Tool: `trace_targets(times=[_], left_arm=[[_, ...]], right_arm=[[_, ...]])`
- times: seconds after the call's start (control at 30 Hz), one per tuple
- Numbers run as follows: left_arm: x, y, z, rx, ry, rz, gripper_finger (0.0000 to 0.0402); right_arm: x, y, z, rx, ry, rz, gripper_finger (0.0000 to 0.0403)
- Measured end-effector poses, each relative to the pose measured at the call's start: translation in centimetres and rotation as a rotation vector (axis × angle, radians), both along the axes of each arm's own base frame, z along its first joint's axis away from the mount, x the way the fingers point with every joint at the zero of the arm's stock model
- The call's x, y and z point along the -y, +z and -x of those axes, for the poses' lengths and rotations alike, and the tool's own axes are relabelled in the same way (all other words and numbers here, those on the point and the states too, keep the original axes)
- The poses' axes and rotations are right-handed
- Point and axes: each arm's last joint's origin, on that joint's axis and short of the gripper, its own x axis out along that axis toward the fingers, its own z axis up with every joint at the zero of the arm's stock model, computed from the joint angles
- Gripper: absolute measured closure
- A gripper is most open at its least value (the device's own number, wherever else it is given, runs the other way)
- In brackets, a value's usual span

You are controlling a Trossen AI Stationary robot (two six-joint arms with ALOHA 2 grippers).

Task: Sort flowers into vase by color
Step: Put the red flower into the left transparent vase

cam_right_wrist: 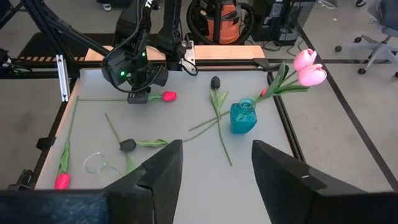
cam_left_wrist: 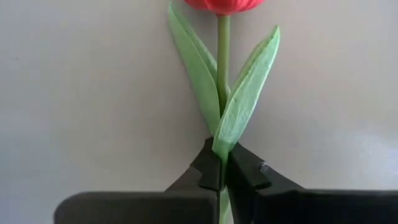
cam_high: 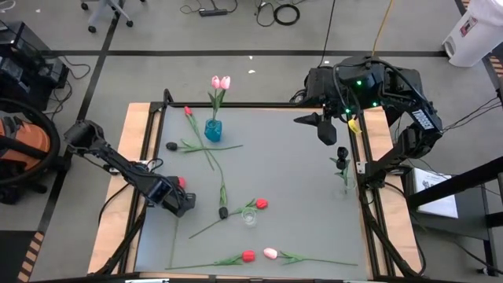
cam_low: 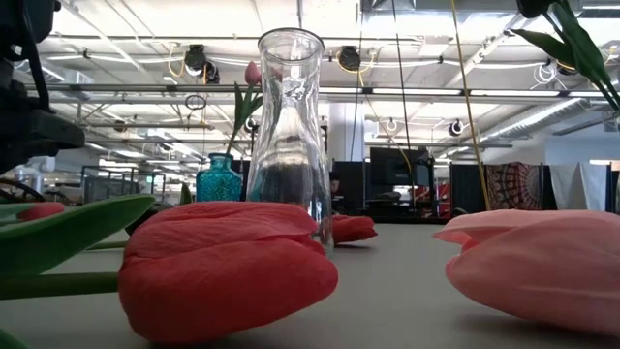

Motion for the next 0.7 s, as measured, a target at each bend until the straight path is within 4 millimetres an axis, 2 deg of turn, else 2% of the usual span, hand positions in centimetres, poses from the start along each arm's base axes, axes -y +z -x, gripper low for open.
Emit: trace_targets(times=[0.1, 0.4, 0.7], left_arm=[[0.2, 0.4, -0.5, 0.039, -0.022, -0.006, 0.0394], [1.0, 3.5, -2.4, 0.193, -0.09, -0.097, 0.0398], [1.0, 8.3, -4.2, 0.368, -0.257, -0.425, 0.0399]], right_arm=[[0.0, 0.0, 0.0, 0.0, 0.002, 0.004, 0.0218], [0.0, 0.0, 0.0, -0.001, 0.004, 0.007, 0.0218], [0.0, 0.0, 0.0, -0.001, 0.002, 0.002, 0.0218]])
